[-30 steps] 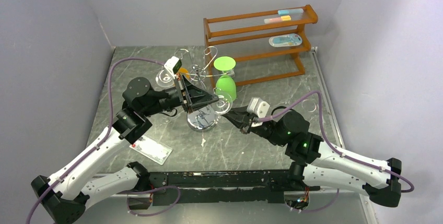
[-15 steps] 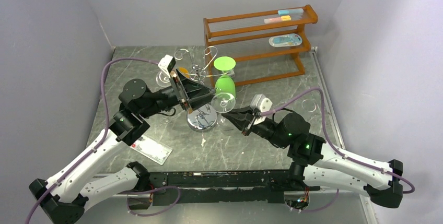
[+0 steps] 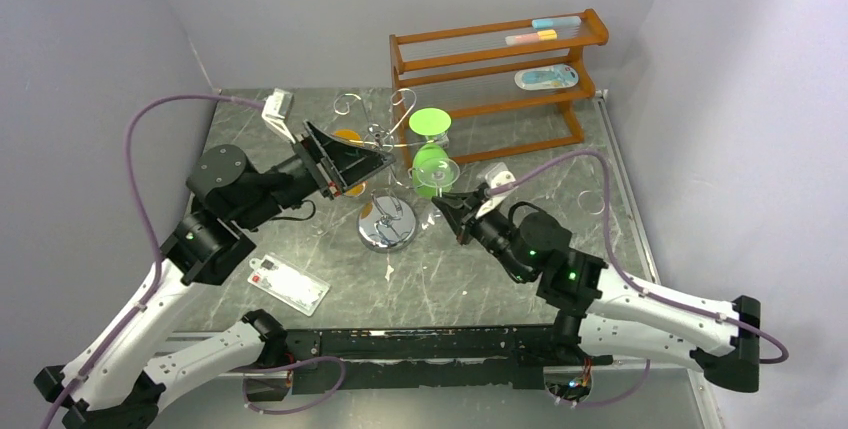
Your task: Place the wine glass upside down on the wine glass rack
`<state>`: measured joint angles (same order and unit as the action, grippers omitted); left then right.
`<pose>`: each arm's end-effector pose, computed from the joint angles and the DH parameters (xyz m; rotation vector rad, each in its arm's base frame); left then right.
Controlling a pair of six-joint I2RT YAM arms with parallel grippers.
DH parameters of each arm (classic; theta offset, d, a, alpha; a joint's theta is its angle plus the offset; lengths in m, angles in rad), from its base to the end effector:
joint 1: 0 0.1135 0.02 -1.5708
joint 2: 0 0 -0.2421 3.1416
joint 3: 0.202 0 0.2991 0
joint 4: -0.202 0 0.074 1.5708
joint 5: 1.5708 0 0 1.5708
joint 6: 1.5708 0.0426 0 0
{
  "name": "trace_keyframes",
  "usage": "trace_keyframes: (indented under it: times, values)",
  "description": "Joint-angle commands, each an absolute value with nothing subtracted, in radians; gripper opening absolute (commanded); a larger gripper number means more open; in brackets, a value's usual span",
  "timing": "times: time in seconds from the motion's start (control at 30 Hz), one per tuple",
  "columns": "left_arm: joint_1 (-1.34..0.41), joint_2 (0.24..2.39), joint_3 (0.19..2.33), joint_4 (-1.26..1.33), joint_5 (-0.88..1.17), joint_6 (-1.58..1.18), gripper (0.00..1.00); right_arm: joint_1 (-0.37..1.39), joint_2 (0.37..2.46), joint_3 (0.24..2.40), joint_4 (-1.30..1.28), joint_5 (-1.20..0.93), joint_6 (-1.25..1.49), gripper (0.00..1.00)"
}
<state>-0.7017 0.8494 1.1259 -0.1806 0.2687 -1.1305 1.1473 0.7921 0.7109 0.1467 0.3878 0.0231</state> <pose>0.1761 -0.1637 0.4440 -0.1149 1.7203 -1.6295 0.1216 0.2305 0.3293 -0.5376 1.4483 0.6442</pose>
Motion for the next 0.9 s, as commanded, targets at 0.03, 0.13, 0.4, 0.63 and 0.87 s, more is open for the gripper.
trace_keyframes:
  times: [0.03, 0.13, 0.4, 0.63, 0.87]
  values:
    - [-0.697, 0.865, 1.285, -0.325, 0.224, -0.820, 0.96, 1.148, 0.871, 0.711, 0.314, 0.509, 0.036, 0.00]
    - [-0.697, 0.882, 1.326, -0.366, 0.231, -0.737, 0.96, 1.147, 0.908, 0.715, 0.371, 0.536, 0.045, 0.00]
    - [-0.698, 0.894, 1.358, -0.423, 0.182, -0.649, 0.96, 1.129, 0.967, 0.728, 0.438, 0.518, 0.047, 0.00]
    - [-0.698, 0.880, 1.370, -0.456, 0.112, -0.616, 0.96, 1.096, 1.012, 0.728, 0.474, 0.465, 0.077, 0.00]
    - [-0.697, 0.877, 1.371, -0.476, 0.084, -0.603, 0.96, 1.063, 1.031, 0.714, 0.523, 0.343, 0.081, 0.00]
